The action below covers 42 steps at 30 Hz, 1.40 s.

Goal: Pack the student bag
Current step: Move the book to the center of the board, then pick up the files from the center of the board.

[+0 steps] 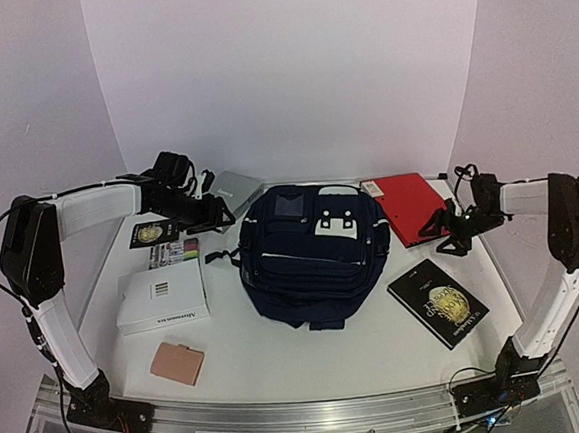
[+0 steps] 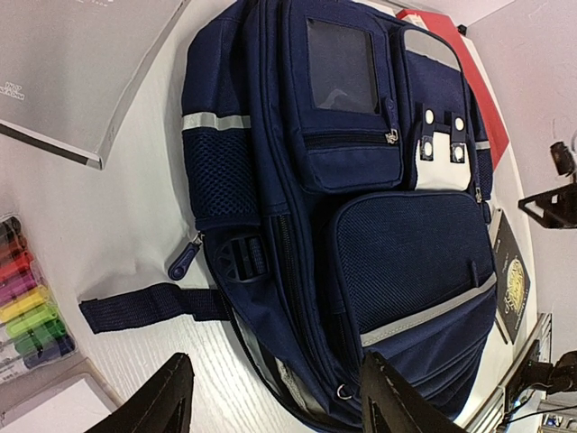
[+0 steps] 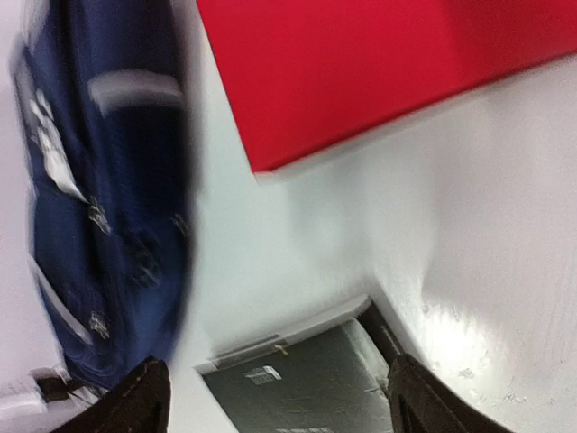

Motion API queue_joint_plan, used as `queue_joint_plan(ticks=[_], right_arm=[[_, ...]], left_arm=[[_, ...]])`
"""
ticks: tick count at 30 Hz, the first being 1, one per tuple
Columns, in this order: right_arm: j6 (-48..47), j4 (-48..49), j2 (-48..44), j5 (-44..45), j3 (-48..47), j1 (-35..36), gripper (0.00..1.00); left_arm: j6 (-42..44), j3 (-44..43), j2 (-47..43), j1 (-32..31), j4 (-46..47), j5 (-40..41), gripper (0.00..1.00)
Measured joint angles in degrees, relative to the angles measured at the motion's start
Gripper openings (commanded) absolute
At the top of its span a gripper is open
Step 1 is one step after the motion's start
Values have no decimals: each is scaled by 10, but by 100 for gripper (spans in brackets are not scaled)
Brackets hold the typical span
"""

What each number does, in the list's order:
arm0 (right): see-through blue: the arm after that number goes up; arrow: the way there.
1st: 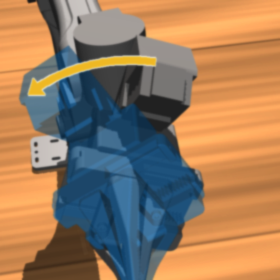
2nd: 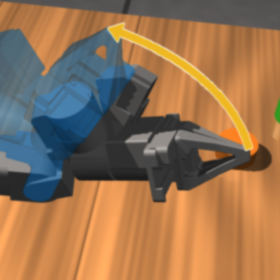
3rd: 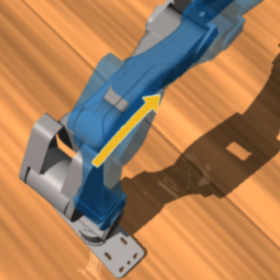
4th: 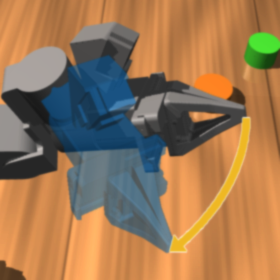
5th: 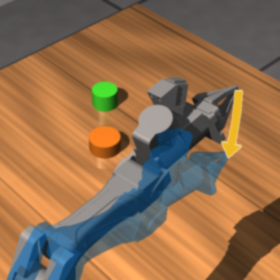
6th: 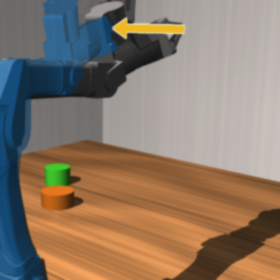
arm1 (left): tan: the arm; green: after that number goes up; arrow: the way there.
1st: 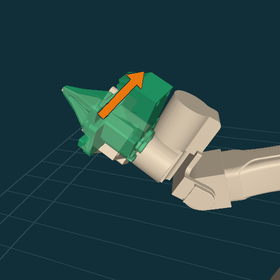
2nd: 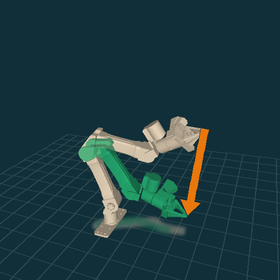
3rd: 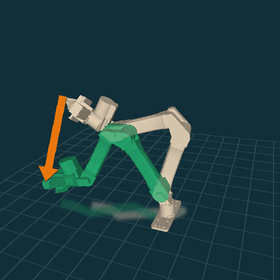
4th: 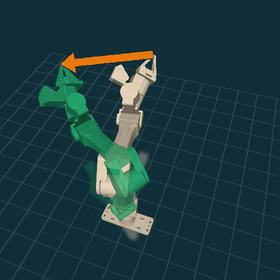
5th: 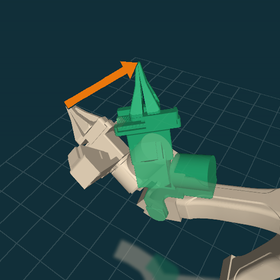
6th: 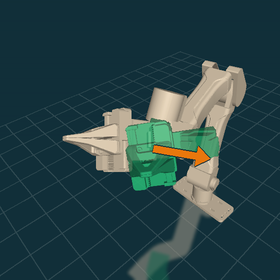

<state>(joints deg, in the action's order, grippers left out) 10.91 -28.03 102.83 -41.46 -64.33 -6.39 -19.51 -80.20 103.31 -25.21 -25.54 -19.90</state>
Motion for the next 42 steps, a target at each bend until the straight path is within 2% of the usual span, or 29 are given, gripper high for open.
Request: queue_joint_plan(ticks=[5,10,14,18,24,42], right_arm=[[225,236,-64,-26,111,-1,77],[422,458,-70,-27,232,-1,73],[532,618,-60,-22,301,-1,64],[586,721,-25,-14,300,1,62],[624,781,22,-4,282,5,59],[683,793,95,26,263,10,57]], left_arm=[[0,0,-1,-2,0,0,63],[0,0,-3,-3,-1,0,64],[0,-5,-3,-3,-16,-7,64],[2,-20,-3,-3,-32,-14,64],[12,-51,-3,-3,-51,-20,64],[16,-53,-3,-3,-56,-20,64]])
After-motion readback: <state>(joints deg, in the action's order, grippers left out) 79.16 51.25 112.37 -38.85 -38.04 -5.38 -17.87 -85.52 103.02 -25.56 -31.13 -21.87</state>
